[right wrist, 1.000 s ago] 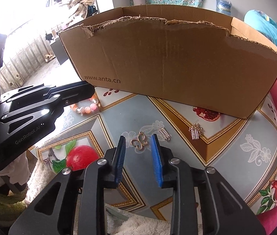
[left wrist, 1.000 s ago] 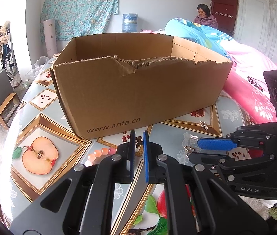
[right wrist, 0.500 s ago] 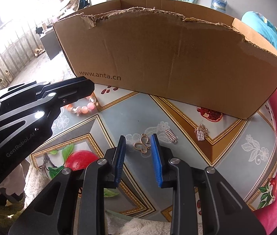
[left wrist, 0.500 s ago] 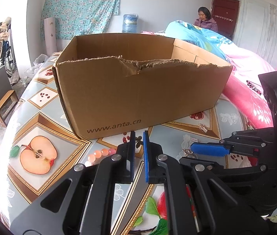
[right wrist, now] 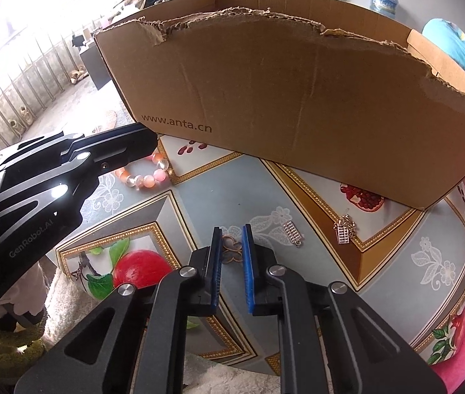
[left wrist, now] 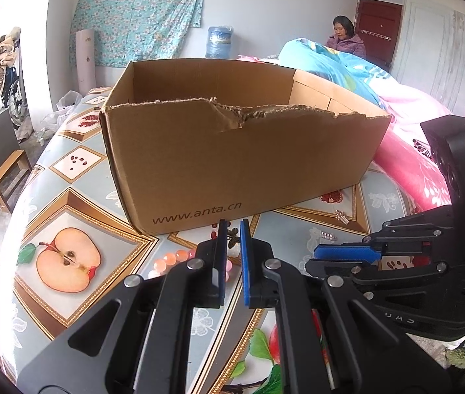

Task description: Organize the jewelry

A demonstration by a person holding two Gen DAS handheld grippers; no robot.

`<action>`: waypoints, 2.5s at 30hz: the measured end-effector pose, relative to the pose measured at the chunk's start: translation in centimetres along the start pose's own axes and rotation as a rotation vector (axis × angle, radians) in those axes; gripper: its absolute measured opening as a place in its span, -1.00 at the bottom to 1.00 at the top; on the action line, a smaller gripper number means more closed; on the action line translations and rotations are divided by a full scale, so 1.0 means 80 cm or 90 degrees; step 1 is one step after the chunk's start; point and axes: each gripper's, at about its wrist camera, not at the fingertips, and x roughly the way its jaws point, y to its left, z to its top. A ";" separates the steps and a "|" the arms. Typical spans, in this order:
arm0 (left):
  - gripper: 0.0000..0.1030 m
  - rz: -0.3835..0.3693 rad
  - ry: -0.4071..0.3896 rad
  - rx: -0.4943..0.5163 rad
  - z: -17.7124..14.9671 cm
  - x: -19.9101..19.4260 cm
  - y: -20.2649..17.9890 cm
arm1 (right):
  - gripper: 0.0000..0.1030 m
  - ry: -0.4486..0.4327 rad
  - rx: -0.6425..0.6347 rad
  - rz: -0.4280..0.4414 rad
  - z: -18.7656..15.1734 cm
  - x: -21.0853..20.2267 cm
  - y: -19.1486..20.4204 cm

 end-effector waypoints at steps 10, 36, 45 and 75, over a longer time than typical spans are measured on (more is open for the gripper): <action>-0.87 0.004 -0.004 0.000 0.000 -0.003 0.001 | -0.93 0.004 0.024 0.026 -0.003 -0.001 -0.031; -0.87 0.013 -0.009 0.005 0.001 -0.008 -0.002 | -0.74 0.099 -0.095 0.034 0.018 0.001 -0.008; -0.87 0.014 -0.011 0.006 0.001 -0.012 0.000 | -0.74 0.097 -0.065 0.049 0.023 0.003 -0.035; -0.87 -0.057 -0.071 0.079 0.153 -0.063 -0.026 | -0.73 -0.129 -0.031 0.129 0.130 -0.159 -0.147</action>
